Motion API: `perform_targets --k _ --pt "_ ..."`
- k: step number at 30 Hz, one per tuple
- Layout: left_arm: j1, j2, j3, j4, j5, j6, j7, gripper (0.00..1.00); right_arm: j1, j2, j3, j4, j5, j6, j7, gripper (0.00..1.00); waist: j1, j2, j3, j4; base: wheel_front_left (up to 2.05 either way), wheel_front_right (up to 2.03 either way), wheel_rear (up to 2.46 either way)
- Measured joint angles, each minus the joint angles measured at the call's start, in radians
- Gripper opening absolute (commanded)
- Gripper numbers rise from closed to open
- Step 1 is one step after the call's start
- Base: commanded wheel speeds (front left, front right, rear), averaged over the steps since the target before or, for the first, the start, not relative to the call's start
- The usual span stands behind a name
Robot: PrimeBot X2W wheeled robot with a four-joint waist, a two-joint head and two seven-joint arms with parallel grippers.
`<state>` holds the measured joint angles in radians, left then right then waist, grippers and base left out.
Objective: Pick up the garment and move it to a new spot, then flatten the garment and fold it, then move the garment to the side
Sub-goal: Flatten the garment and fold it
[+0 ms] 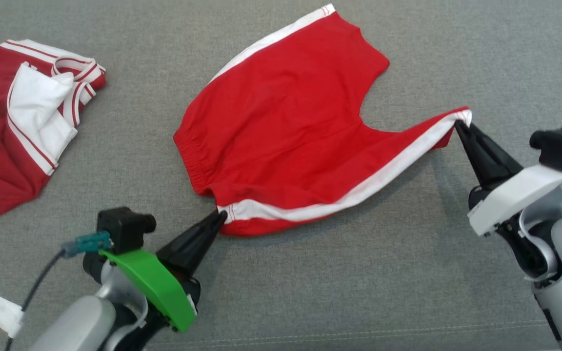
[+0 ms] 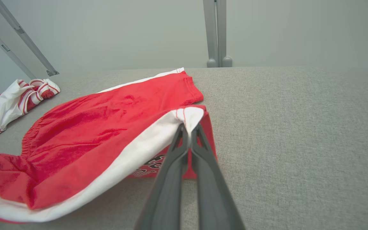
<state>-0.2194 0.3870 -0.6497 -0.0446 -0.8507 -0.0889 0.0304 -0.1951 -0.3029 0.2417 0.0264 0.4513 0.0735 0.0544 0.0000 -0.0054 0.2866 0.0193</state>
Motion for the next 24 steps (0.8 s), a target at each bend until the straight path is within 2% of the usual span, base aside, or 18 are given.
perform_targets --k 6,9,13,19,24 --pt "-0.107 0.043 0.073 -0.09 -0.118 0.003 0.149 0.0 -0.144 -0.042 -0.009 -0.01 0.045 0.007 0.163 0.0 0.0 0.0 0.071 0.014 0.0 0.0 0.0" --pt "-0.166 0.046 0.112 -0.099 -0.168 0.029 0.211 0.0 -0.235 -0.038 -0.028 -0.003 0.09 0.007 0.229 0.0 0.0 0.0 0.108 0.028 0.0 0.0 0.0" --pt "-0.244 0.046 0.17 -0.11 -0.217 0.065 0.259 0.0 -0.362 -0.048 -0.049 0.013 0.091 -0.008 0.295 0.0 0.0 0.0 0.158 0.051 0.0 0.0 0.0" --pt "-0.368 0.019 0.215 -0.086 -0.273 0.102 0.318 0.0 -0.521 -0.059 -0.051 0.047 0.076 -0.022 0.356 0.0 0.0001 0.0 0.239 0.106 0.0 0.0 0.0" --pt "-0.417 0.006 0.228 -0.011 -0.274 0.116 0.33 0.0 -0.597 -0.024 -0.03 0.105 0.075 -0.022 0.362 0.0 0.0002 0.0 0.277 0.152 0.0 0.0 0.0"
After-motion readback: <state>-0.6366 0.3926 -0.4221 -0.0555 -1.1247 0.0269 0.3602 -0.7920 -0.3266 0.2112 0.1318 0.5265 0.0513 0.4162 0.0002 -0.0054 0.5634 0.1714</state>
